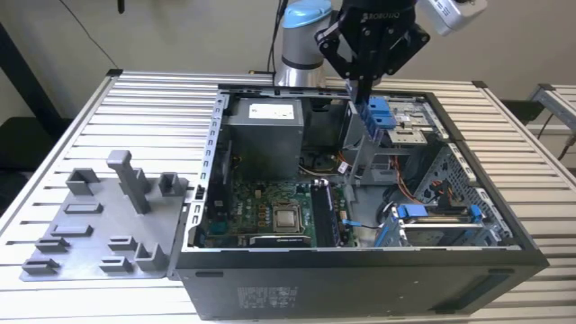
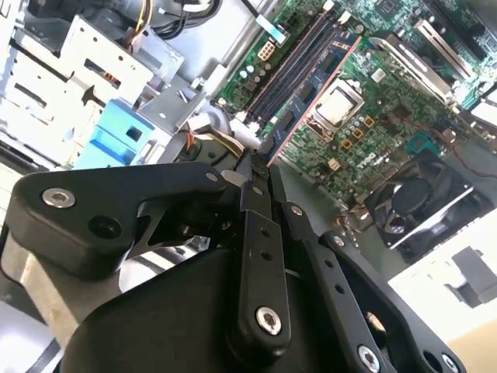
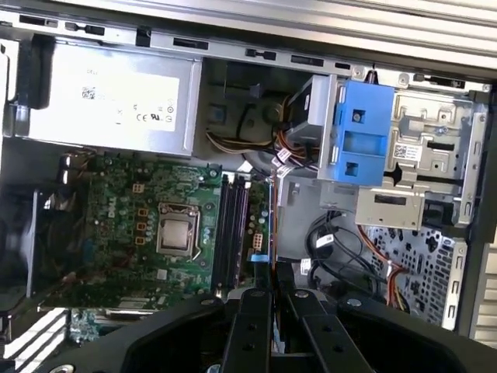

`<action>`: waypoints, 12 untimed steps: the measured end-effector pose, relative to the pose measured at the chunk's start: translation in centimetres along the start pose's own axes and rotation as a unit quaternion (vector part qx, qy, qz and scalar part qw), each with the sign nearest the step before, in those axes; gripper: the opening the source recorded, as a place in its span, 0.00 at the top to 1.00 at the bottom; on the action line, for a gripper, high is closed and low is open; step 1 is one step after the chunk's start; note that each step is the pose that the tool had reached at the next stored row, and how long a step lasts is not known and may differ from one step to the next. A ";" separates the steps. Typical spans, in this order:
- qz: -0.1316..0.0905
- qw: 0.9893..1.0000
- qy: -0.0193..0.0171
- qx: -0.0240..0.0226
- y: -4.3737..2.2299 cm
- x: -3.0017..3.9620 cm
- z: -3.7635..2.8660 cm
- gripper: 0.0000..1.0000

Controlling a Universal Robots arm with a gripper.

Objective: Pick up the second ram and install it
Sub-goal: 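Insert the second ram into the second slot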

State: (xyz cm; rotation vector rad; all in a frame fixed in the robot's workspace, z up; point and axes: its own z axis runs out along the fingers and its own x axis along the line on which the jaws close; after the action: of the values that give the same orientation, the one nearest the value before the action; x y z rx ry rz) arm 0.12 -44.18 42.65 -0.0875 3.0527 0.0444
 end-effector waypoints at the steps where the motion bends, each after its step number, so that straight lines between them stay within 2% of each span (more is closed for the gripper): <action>1: 0.008 1.000 0.000 0.001 0.00 0.00 0.04 0.86; 5: 0.037 0.999 -0.001 0.003 -0.01 0.02 0.21 0.86; 8: 0.044 0.999 -0.001 0.004 0.00 0.10 0.42 0.86; 10: 0.045 0.999 0.000 0.005 0.00 0.11 0.63 0.86; 12: 0.045 0.999 0.004 0.005 0.00 0.13 0.81 0.86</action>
State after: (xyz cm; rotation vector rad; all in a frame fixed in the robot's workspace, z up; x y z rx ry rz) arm 0.06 -44.17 41.83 0.0506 3.0624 0.0336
